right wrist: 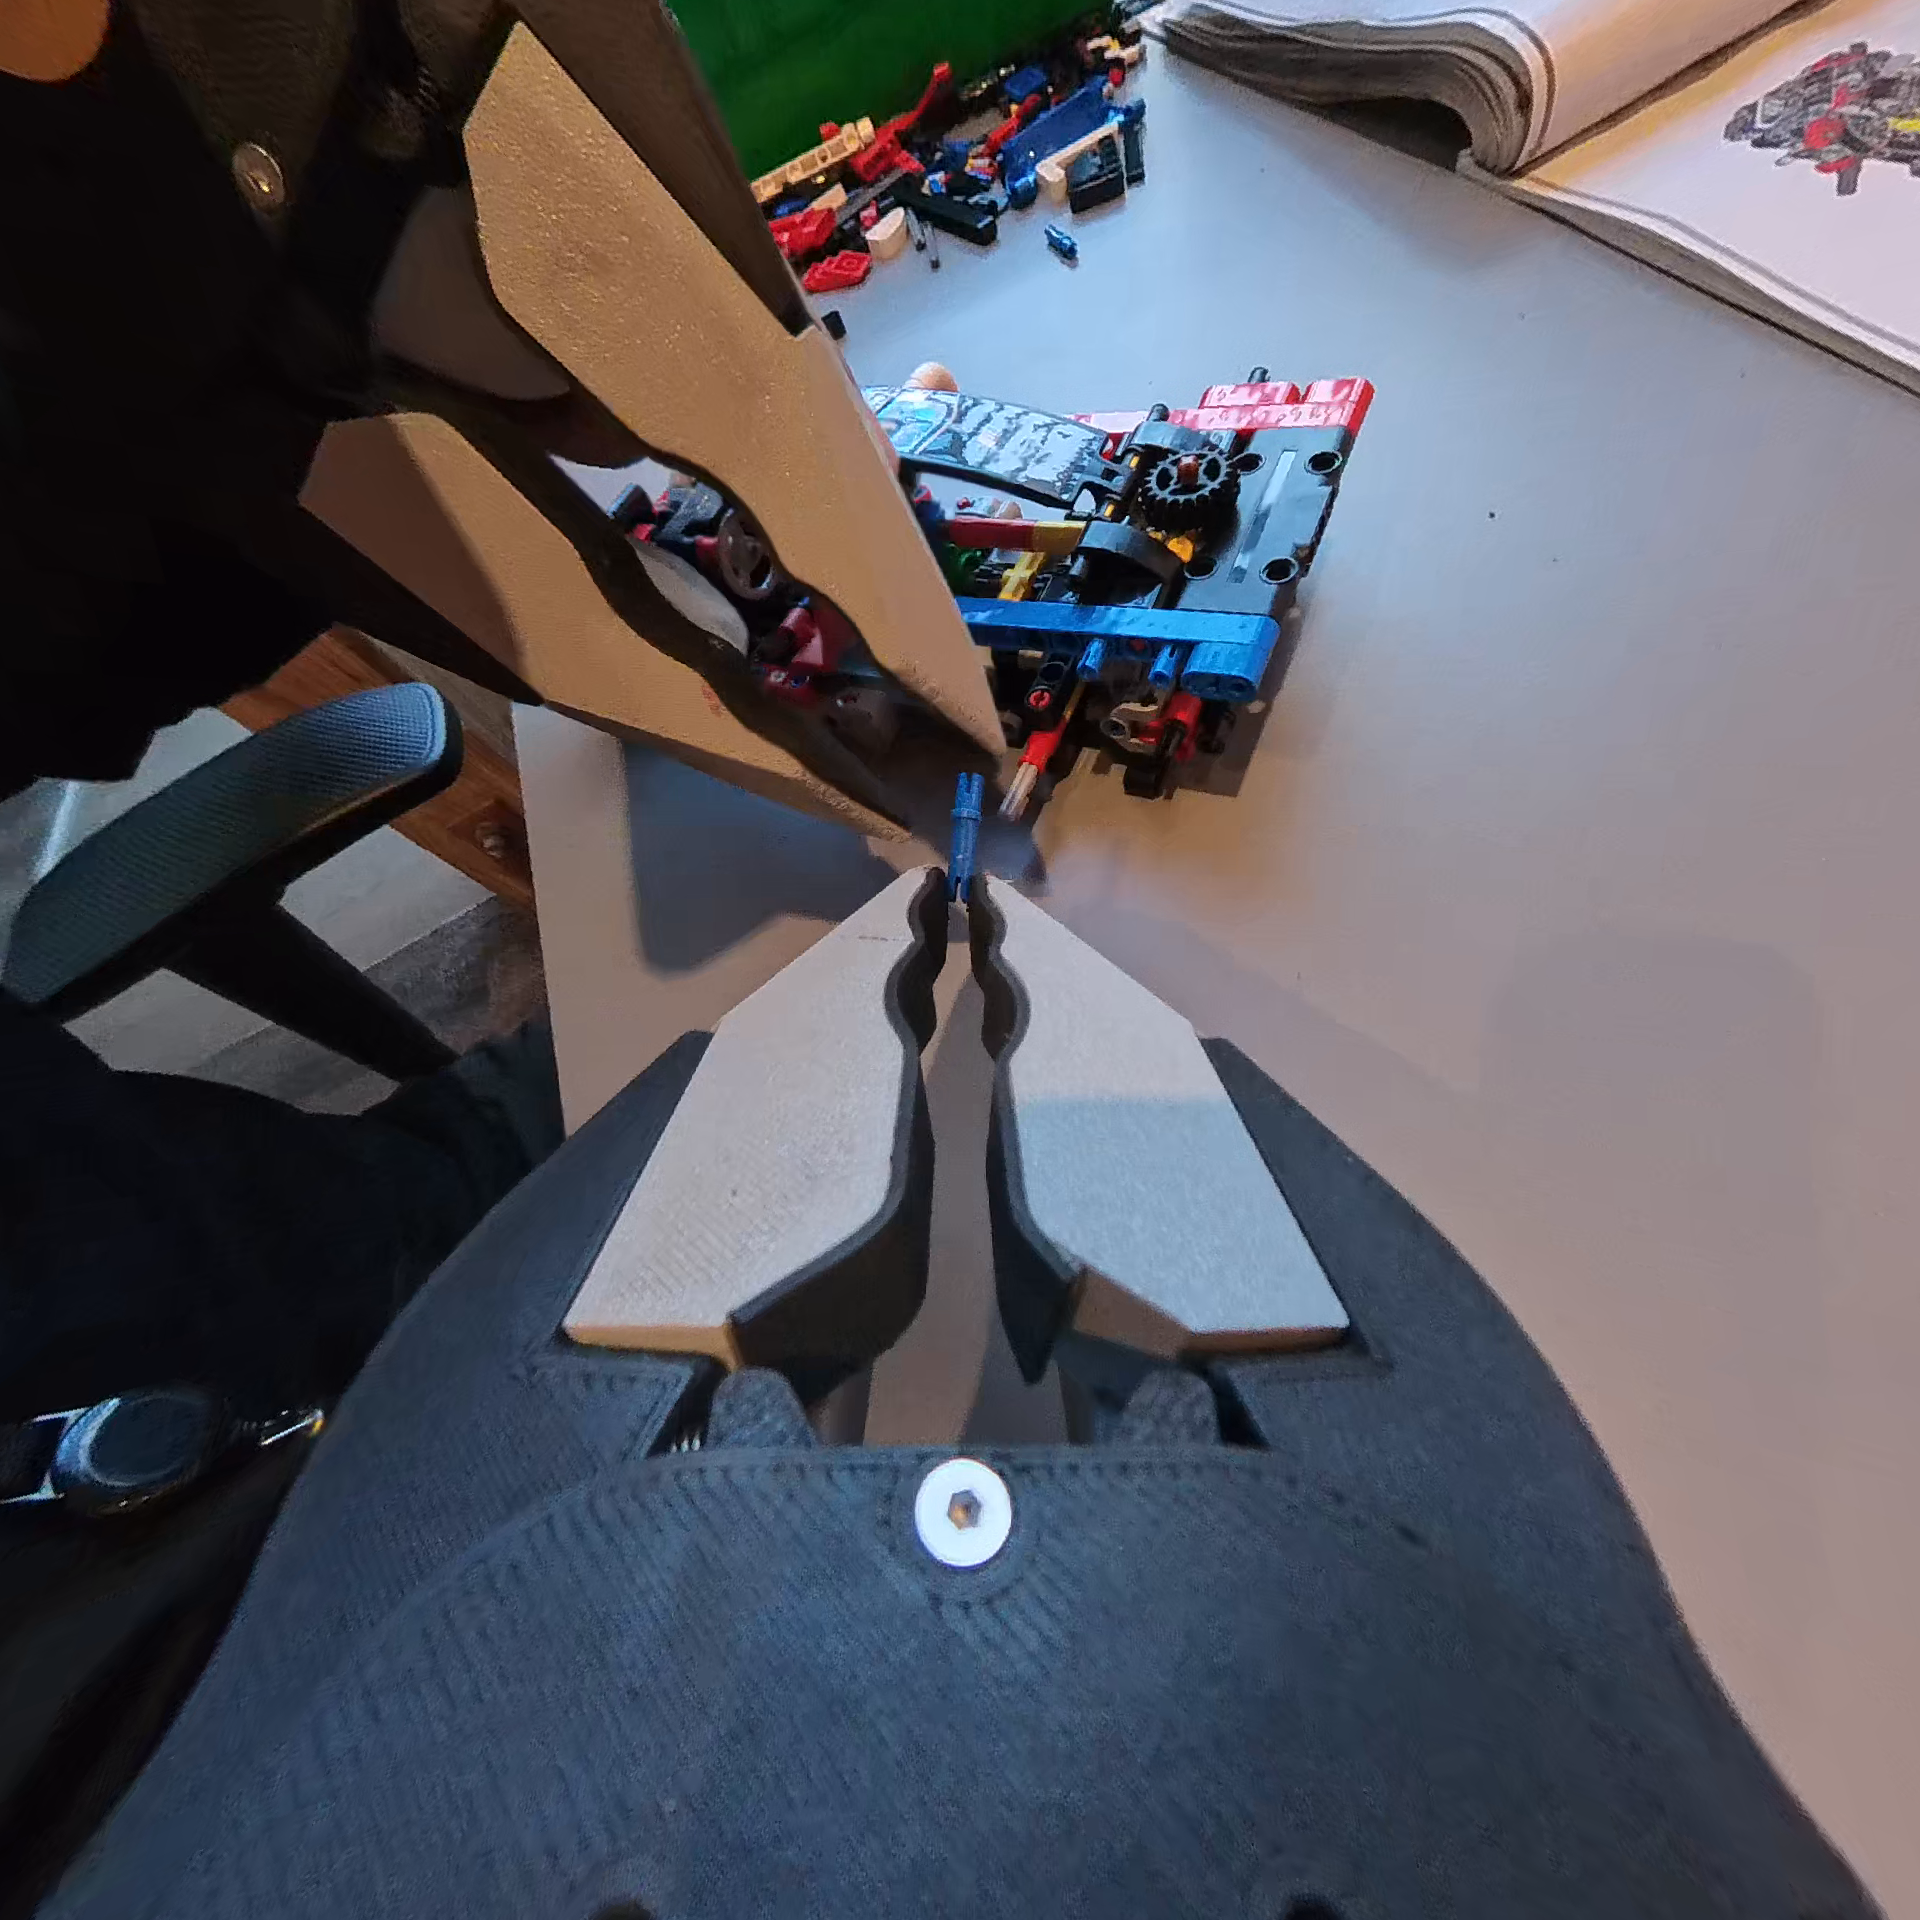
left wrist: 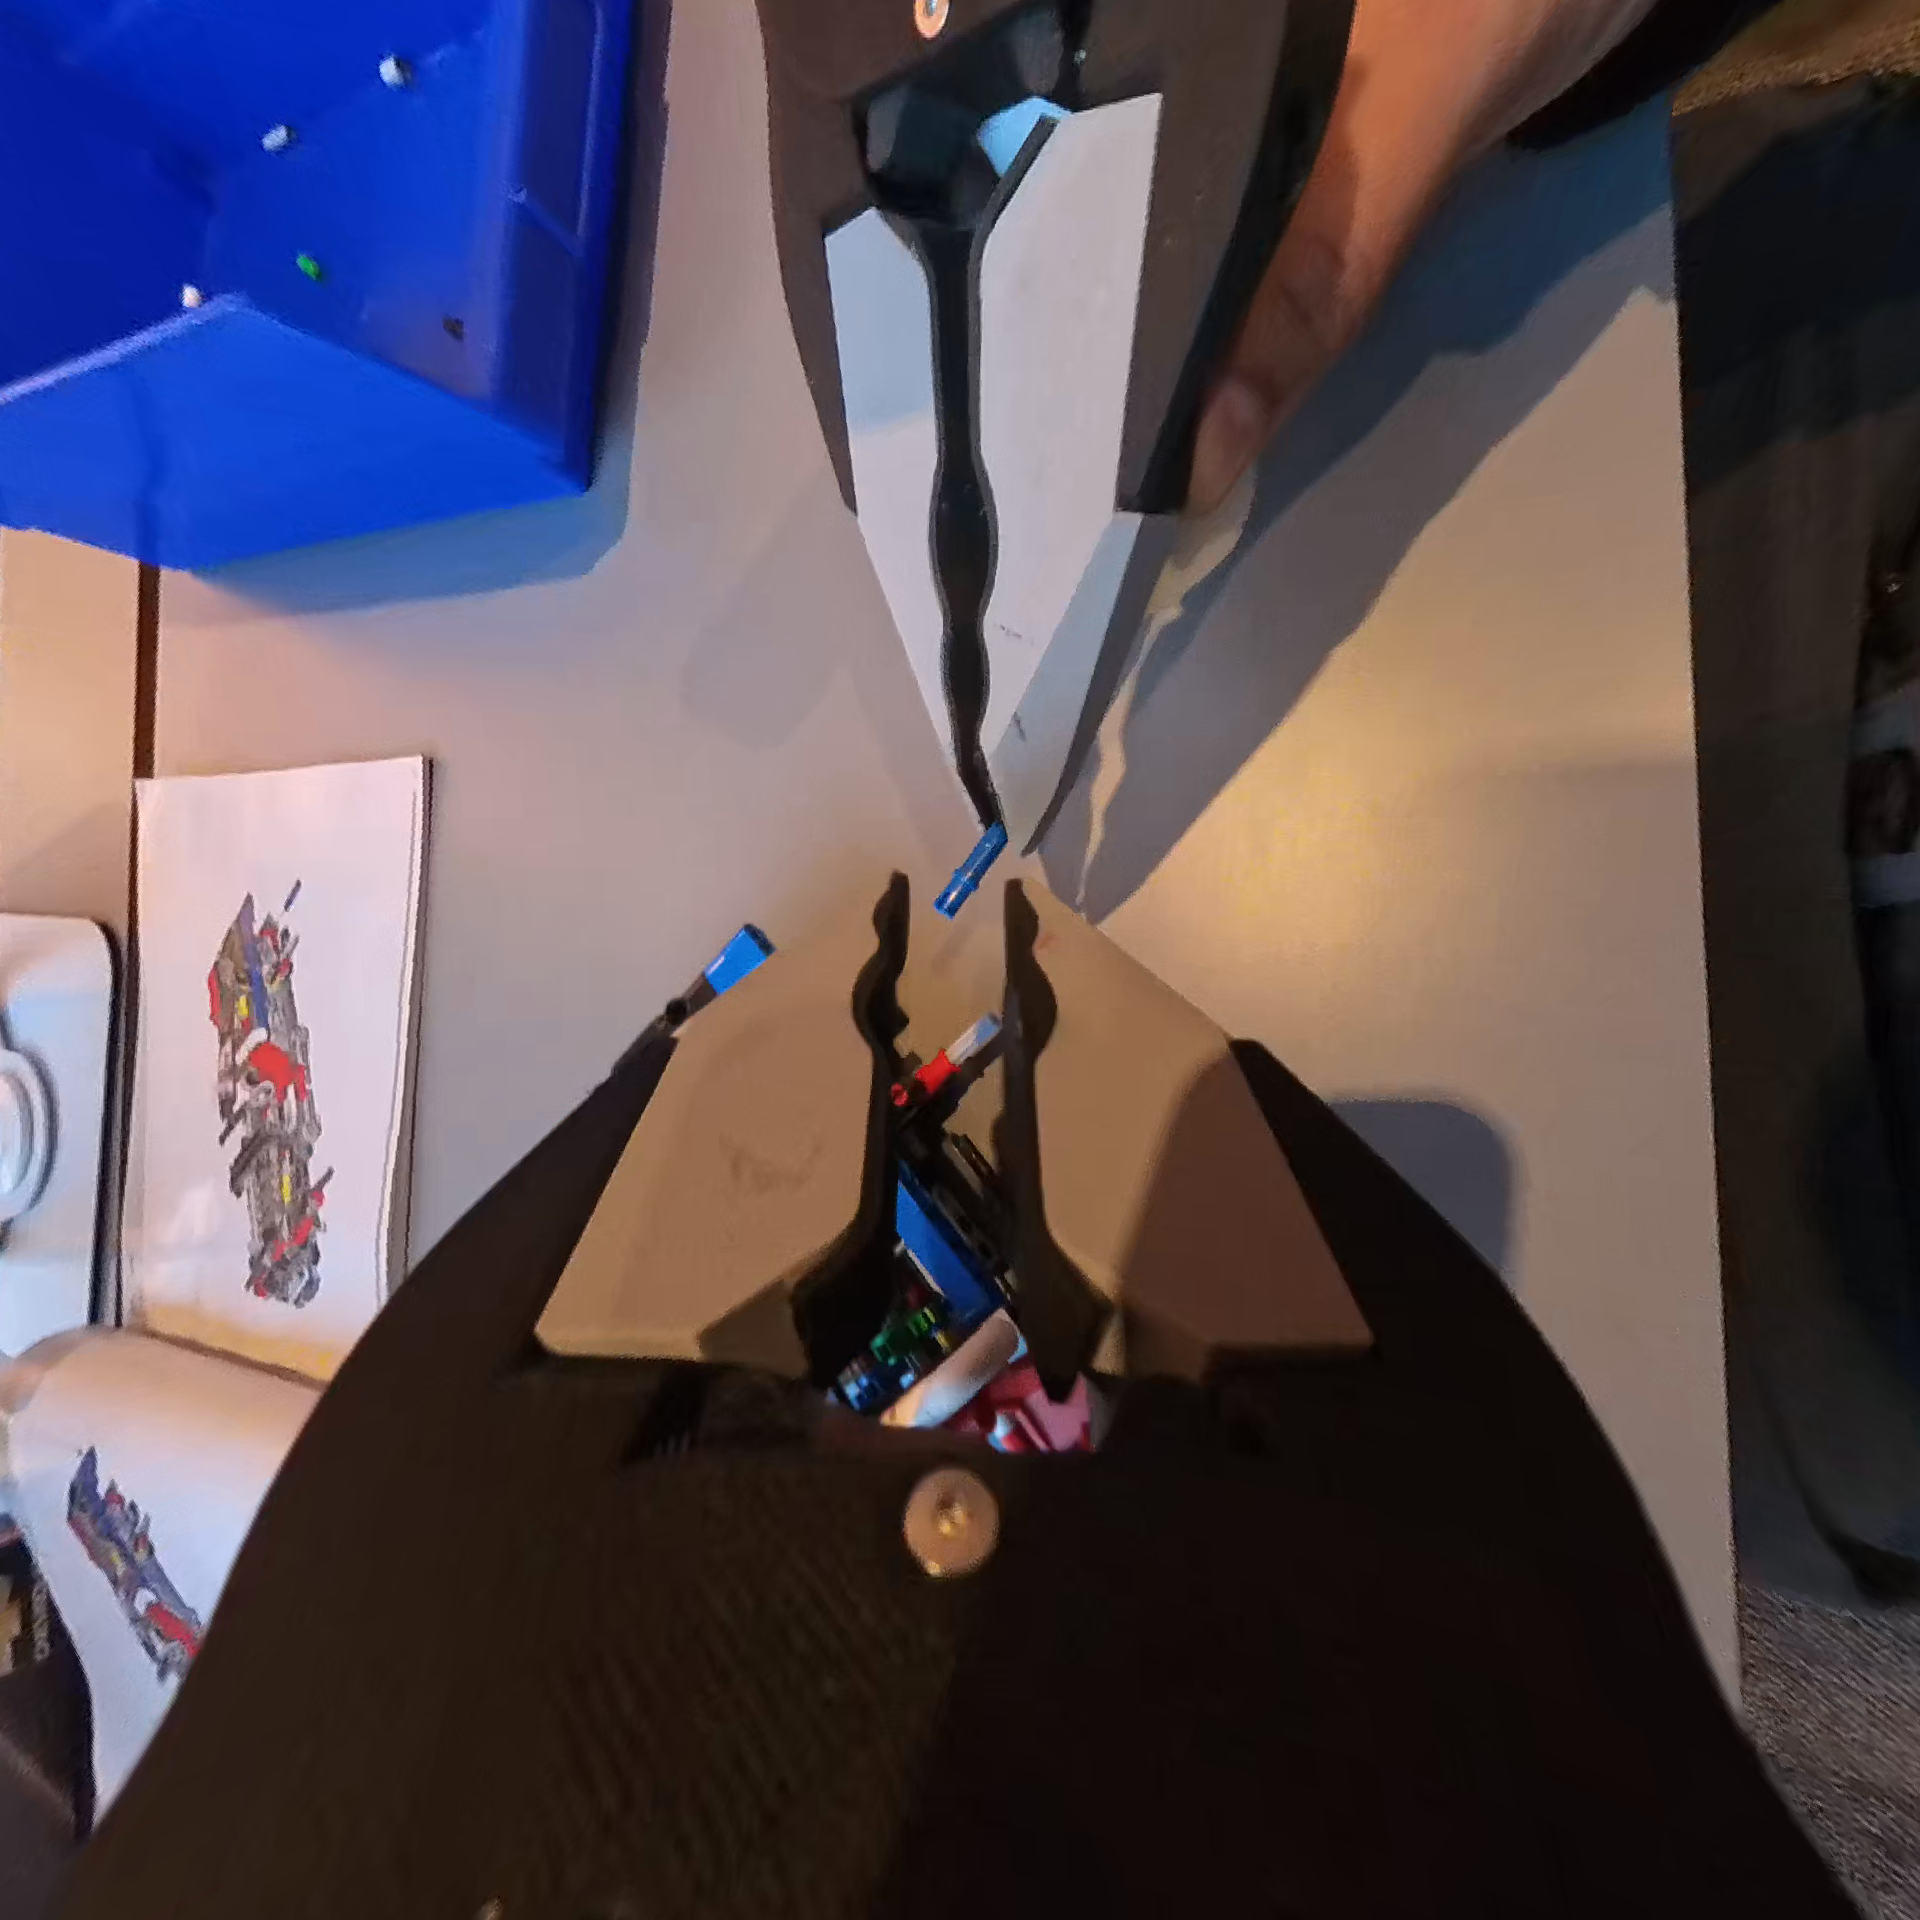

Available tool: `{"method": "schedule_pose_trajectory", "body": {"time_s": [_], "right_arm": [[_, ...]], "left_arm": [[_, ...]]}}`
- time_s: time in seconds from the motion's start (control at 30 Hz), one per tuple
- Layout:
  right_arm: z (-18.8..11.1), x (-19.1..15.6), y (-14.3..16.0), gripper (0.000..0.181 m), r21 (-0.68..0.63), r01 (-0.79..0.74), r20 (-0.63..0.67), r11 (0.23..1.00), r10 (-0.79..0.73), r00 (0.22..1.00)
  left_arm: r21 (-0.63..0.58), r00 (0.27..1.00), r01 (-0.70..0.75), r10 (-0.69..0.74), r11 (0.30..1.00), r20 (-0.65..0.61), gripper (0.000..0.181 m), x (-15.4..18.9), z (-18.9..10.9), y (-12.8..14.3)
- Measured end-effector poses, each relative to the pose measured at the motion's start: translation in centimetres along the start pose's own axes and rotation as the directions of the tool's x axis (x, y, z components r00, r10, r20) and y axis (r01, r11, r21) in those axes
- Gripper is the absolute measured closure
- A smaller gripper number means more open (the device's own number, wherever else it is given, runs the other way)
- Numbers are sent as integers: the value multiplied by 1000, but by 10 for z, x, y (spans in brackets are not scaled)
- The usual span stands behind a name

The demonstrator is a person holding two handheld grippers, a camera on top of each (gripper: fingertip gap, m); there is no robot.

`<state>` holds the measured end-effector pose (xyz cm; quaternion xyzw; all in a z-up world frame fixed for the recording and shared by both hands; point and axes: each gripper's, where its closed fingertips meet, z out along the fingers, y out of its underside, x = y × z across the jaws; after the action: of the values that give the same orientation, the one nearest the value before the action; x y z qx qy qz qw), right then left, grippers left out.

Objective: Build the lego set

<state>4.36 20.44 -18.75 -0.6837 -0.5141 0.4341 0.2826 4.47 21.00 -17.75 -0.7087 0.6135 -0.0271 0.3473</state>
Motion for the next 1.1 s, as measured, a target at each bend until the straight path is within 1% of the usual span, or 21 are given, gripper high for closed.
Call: {"method": "schedule_pose_trajectory", "body": {"time_s": [0.13, 0.27, 0.4, 0.5, 0.53, 0.57, 0.63, 0.7, 0.8, 0.9, 0.97, 1.1], "right_arm": [[-3, -2, -2, 181, 23, -18, 26, 1000, 17, 1000], [-2, -5, -1, 181, 13, -12, 43, 1000, 11, 999], [0, -5, 1, 181, 14, -9, 54, 1000, 8, 999], [0, -2, 0, 175, 18, 99, -21, 995, -99, 995], [1, -3, 1, 179, 6, 148, -42, 989, -148, 988], [2, -3, 3, 177, -16, 190, -66, 982, -190, 980], [5, 0, 6, 180, -58, 244, -119, 968, -249, 961], [6, 1, 6, 180, -72, 283, -147, 956, -291, 945], [6, -1, 2, 178, -67, 337, -163, 939, -344, 925], [9, -2, 5, 177, -105, 371, -157, 923, -384, 910], [10, -1, 6, 180, -124, 403, -166, 907, -419, 893], [10, -3, 7, 180, -138, 408, -148, 903, -426, 893]], "left_arm": [[-62, 998, -63, 64, 996, 4, 172, 0, 8, 7], [-69, 996, -85, 85, 994, -5, 176, 1, 11, 8], [-77, 994, -99, 95, 992, -49, 179, 6, 11, 14], [-87, 995, -89, 84, 992, -58, 179, 7, 12, 15], [-91, 995, -84, 79, 992, -63, 179, 7, 12, 15], [-93, 995, -85, 78, 992, -68, 179, 7, 13, 15], [-102, 993, -89, 80, 991, -84, 179, 9, 14, 18], [-107, 992, -93, 83, 990, -93, 180, 10, 15, 20], [-98, 991, -89, 79, 991, -104, 180, 12, 15, 19], [-102, 991, -93, 82, 990, -107, 180, 12, 15, 19], [-100, 990, -95, 84, 990, -109, 180, 13, 15, 19], [-87, 989, -100, 89, 991, -118, 180, 16, 15, 19]]}}
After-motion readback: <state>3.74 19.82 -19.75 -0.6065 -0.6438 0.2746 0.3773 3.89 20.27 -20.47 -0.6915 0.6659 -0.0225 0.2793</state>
